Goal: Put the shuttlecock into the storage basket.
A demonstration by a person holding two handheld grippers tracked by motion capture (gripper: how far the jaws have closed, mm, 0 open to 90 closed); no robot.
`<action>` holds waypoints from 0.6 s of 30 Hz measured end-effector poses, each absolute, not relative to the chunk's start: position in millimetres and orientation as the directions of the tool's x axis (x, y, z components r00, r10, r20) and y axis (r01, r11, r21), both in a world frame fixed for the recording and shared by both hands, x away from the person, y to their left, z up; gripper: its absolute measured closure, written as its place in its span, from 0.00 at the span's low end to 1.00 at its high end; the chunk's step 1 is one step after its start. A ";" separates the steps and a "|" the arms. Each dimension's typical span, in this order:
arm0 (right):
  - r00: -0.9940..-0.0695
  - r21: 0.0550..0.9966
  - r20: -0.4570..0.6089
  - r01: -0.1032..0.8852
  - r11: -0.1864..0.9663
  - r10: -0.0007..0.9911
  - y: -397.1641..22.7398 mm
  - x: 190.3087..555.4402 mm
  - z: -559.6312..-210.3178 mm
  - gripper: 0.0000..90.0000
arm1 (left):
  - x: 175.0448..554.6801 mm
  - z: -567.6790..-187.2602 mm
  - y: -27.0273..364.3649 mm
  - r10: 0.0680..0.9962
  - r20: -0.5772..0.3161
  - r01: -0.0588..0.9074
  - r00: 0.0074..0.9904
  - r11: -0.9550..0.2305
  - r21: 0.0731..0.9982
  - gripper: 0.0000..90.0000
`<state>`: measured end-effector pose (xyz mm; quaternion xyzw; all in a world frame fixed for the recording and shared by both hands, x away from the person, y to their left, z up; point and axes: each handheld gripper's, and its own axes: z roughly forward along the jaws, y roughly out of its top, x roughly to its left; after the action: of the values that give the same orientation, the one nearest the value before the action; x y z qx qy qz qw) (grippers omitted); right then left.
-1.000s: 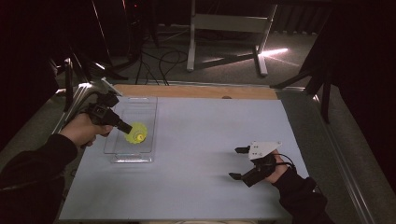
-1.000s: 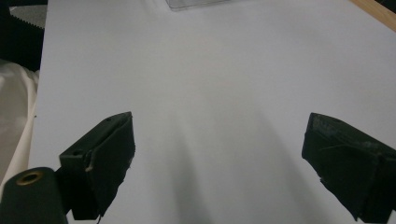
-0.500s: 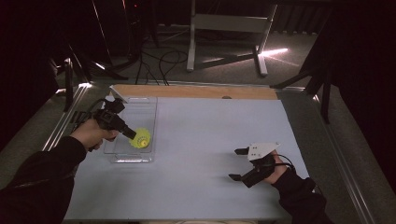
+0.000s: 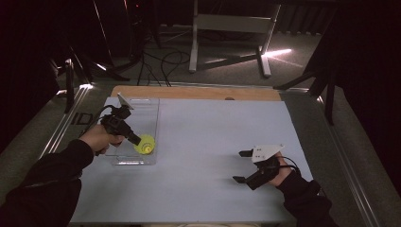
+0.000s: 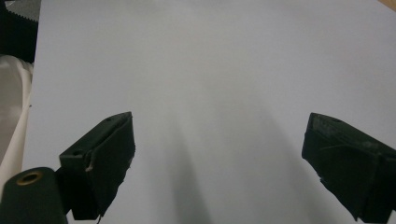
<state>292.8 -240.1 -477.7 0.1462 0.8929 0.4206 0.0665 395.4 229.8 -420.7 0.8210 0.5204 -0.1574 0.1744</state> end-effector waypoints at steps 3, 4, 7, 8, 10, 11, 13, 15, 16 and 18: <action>-0.949 0.770 0.003 0.204 0.605 0.316 -240.7 292.8 -477.4 0.11 | 396.2 -424.8 229.3 0.809 -0.426 0.912 0.404 -0.393 0.118 1.00; -0.948 0.769 0.005 0.207 0.605 0.317 -240.7 292.8 -477.5 0.11 | 396.3 -425.9 228.8 0.815 -0.414 0.911 0.406 -0.398 0.110 1.00; -0.949 0.766 0.004 0.206 0.609 0.315 -240.6 292.9 -477.9 0.11 | 396.5 -426.6 227.3 0.831 -0.372 0.909 0.414 -0.401 0.116 0.78; -0.949 0.766 0.004 0.206 0.609 0.315 -240.6 292.9 -477.9 0.11 | 396.4 -425.8 226.8 0.832 -0.364 0.906 0.419 -0.406 0.115 0.68; -0.948 0.766 0.006 0.209 0.608 0.318 -241.0 292.8 -477.5 0.11 | 396.6 -422.2 227.0 0.843 -0.341 0.909 0.417 -0.396 0.130 0.53; -0.948 0.766 0.006 0.209 0.608 0.318 -241.2 292.8 -477.4 0.11 | 396.9 -420.1 227.3 0.844 -0.342 0.911 0.413 -0.390 0.137 0.43; -0.947 0.766 0.005 0.209 0.608 0.320 -241.5 292.7 -477.2 0.11 | 396.7 -416.1 228.6 0.835 -0.351 0.906 0.424 -0.395 0.155 0.25; -0.948 0.767 0.005 0.209 0.607 0.320 -241.7 292.4 -477.3 0.11 | 395.7 -412.8 229.7 0.814 -0.380 0.899 0.439 -0.401 0.179 0.06; -0.947 0.767 0.005 0.209 0.607 0.320 -241.7 292.3 -477.5 0.11 | 394.9 -411.1 229.4 0.815 -0.368 0.895 0.447 -0.405 0.188 0.06; -0.948 0.767 0.005 0.209 0.607 0.320 -241.8 292.2 -477.8 0.11 | 394.0 -409.8 230.3 0.807 -0.384 0.893 0.449 -0.401 0.203 0.01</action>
<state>292.2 -241.8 -477.8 0.1477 0.8939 0.4179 0.0664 394.0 230.3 -409.8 0.8293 0.5126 -0.1127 0.1920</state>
